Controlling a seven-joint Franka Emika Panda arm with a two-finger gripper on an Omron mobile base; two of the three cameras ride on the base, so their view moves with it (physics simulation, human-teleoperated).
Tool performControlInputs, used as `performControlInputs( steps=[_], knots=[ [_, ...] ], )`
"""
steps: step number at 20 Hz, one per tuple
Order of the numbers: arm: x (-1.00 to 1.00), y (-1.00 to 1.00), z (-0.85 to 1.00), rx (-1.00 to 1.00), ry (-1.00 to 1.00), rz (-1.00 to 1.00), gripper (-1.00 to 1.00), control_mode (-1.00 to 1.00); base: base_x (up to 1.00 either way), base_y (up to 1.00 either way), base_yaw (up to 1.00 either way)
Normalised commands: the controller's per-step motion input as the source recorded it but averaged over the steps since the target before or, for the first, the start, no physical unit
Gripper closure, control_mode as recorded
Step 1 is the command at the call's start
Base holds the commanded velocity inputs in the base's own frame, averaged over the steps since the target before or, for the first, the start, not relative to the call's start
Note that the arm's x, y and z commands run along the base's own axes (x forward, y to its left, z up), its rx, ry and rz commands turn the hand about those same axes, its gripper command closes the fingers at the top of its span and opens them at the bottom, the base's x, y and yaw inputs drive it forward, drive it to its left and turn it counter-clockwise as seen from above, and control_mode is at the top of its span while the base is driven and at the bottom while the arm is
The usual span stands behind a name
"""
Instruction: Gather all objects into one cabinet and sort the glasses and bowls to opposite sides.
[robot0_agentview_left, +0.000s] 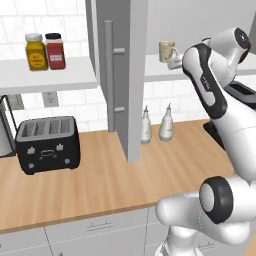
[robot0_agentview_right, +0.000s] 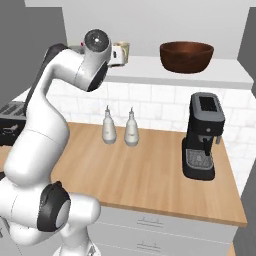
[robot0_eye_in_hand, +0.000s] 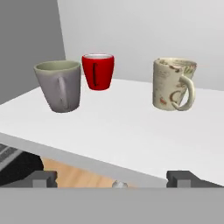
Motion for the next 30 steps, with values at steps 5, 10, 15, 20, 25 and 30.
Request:
performControlInputs(
  steps=[5, 10, 15, 20, 25, 30],
  knots=[
    [0.33, -0.35, 0.26, 0.00, 0.05, -0.09, -1.00, -1.00, 0.00, 0.00, 0.00],
    [0.34, -0.15, 0.17, 0.00, 0.02, -0.01, -1.00, -1.00, 0.00, 0.00, 0.00],
    [0.05, -0.21, 0.00, 0.00, 0.02, 0.00, -1.00, -1.00, 0.00, 0.00, 0.00],
    [0.21, -0.08, -0.18, 0.00, 0.01, 0.00, -1.00, -1.00, 0.00, 0.00, 0.00],
    [0.19, -0.02, -0.11, 0.00, 0.00, 0.00, -1.00, -1.00, 0.00, 0.00, 0.00],
    [0.24, 0.00, -0.15, 0.00, 0.00, 0.00, -1.00, -1.00, 0.00, 0.00, 0.00]
  ],
)
